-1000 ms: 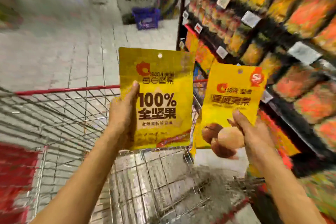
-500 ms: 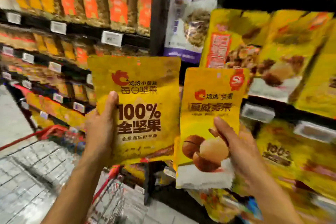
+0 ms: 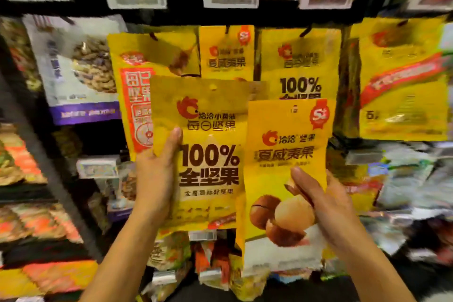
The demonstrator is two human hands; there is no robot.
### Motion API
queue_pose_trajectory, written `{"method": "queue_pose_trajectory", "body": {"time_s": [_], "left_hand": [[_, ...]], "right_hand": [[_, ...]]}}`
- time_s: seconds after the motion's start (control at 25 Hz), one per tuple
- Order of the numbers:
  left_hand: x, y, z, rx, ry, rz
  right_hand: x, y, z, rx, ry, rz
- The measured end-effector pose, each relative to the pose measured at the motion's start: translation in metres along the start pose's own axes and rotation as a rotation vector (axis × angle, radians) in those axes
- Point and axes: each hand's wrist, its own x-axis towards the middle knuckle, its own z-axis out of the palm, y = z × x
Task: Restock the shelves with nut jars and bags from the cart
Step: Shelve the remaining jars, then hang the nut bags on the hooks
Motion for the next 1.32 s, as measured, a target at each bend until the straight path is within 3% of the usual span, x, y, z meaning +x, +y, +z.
{"method": "queue_pose_trajectory", "body": {"time_s": [0.32, 0.48, 0.8, 1.32], "left_hand": [[0.034, 0.014, 0.110, -0.057, -0.225, -0.022], [0.039, 0.018, 0.161, -0.075, -0.224, -0.073], [0.039, 0.017, 0.212, -0.104, -0.158, -0.148], [0.052, 0.022, 0.235, -0.051, -0.060, -0.195]], "right_hand": [[0.022, -0.027, -0.053, -0.012, 0.202, -0.127], [0.041, -0.041, -0.087, -0.010, 0.246, -0.152], [0.082, -0.059, -0.136, -0.114, 0.195, -0.169], [0.116, -0.051, -0.133, -0.056, 0.038, -0.101]]}}
